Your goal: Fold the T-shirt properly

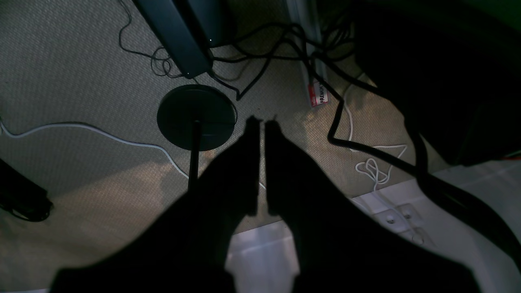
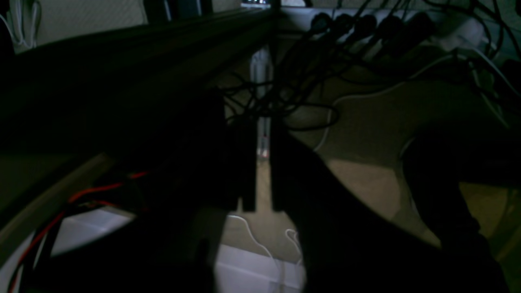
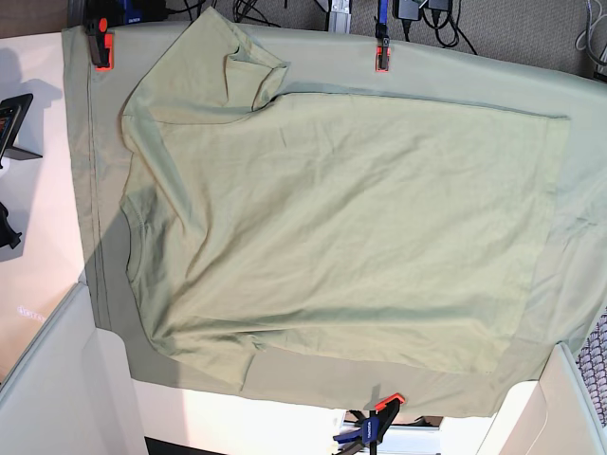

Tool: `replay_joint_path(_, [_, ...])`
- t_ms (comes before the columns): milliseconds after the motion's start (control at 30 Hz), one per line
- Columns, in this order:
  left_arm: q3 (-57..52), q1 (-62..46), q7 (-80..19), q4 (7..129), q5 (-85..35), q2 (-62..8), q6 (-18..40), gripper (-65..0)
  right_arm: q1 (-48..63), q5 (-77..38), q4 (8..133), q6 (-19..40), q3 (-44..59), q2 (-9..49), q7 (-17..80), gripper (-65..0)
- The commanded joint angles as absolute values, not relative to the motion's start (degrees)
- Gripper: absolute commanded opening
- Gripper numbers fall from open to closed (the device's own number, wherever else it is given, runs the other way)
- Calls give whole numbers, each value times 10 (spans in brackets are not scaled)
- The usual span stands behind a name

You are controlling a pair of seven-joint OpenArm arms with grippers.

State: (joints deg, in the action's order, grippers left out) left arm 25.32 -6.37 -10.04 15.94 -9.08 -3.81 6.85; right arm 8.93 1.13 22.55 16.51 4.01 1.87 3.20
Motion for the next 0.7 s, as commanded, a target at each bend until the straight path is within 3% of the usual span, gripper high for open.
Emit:
replay_joint_path(0, [254, -67, -99, 160, -92, -38, 67, -616, 92, 11, 229, 171, 42, 19, 28, -552])
replay_joint_path(133, [254, -67, -99, 160, -92, -38, 67, -538, 92, 11, 229, 171, 42, 19, 28, -433])
replay_joint_path(200, [254, -67, -99, 160, -92, -38, 67, -523, 92, 11, 229, 171, 42, 19, 27, -405])
replay_joint_path(667, [254, -67, -76, 160, -83, -38, 67, -525, 92, 11, 229, 171, 42, 19, 27, -406])
